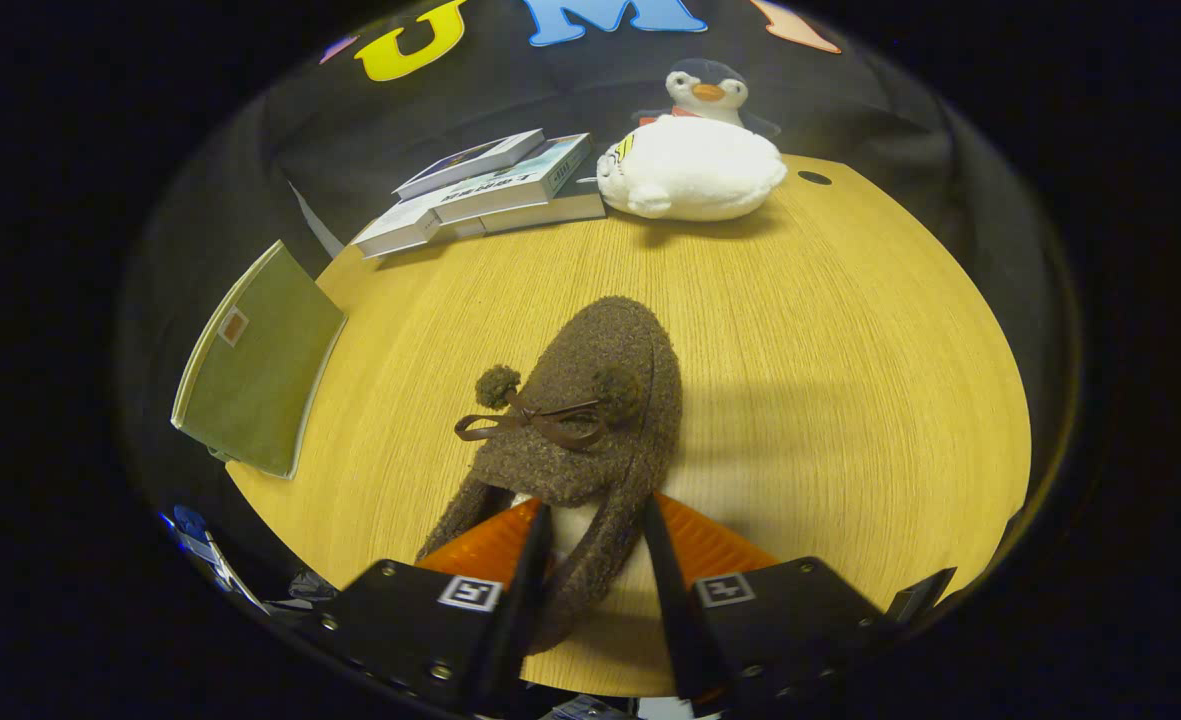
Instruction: Open the storage box then place both shoes into the box .Put the left shoe in first, then the right shoe, with the right side of both shoes facing outward in a uniform manner.
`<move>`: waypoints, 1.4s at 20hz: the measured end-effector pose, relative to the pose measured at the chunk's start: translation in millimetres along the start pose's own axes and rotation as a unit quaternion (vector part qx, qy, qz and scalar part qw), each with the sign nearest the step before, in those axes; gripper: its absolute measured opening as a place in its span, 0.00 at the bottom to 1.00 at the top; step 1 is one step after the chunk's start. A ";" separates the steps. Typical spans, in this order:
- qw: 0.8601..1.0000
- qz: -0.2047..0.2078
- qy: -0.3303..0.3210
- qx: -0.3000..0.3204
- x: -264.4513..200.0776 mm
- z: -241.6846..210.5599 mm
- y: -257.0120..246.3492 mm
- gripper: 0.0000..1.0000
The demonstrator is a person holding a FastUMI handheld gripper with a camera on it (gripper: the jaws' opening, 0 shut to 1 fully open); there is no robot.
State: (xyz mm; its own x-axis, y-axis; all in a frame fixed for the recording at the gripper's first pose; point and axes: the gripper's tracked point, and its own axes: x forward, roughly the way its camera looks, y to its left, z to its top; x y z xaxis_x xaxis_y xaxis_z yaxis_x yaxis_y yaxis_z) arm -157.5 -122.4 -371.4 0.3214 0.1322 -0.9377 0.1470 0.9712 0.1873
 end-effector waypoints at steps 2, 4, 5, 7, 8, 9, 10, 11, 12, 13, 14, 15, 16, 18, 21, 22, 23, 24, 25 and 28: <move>0.999 -0.011 -0.007 0.046 -7.9 9.5 -5.0 0.13; 0.997 -0.010 0.006 0.072 -7.5 7.7 -1.8 0.05; 0.997 -0.008 0.012 0.081 -8.4 7.7 1.6 0.05; 0.995 0.008 0.008 0.102 -14.2 14.9 13.3 0.05; 0.993 0.018 0.008 0.114 -17.1 17.3 20.0 0.05; 0.992 0.026 0.008 0.126 -19.7 21.6 27.3 0.05; 0.990 0.036 0.006 0.136 -23.6 27.0 35.4 0.05; 0.988 0.047 -0.001 0.145 -28.5 35.4 43.8 0.05; 0.986 0.055 -0.006 0.155 -33.1 41.6 52.0 0.05; 0.984 0.063 -0.008 0.165 -37.5 48.6 60.2 0.05; 0.982 0.072 -0.011 0.171 -42.5 56.0 70.3 0.05; 0.981 0.081 -0.017 0.175 -48.4 64.4 79.9 0.05; 0.980 0.088 -0.022 0.176 -52.7 71.0 89.9 0.05; 0.980 0.095 -0.029 0.171 -61.3 83.2 109.2 0.05; 0.982 0.105 -0.041 0.153 -73.5 100.7 142.8 0.05; 0.982 0.109 -0.045 0.147 -77.6 105.8 154.3 0.05; 0.982 0.113 -0.050 0.142 -80.6 112.9 166.2 0.05; 0.982 0.117 -0.054 0.139 -83.3 117.6 178.7 0.05; 0.981 0.122 -0.056 0.137 -85.9 122.7 191.8 0.05; 0.980 0.137 -0.059 0.131 -79.1 130.3 237.8 0.05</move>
State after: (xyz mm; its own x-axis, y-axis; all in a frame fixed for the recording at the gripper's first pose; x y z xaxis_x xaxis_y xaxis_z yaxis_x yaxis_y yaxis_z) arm -26.1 72.3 -214.5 0.4866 0.3411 -0.8043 0.2709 0.8163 0.5101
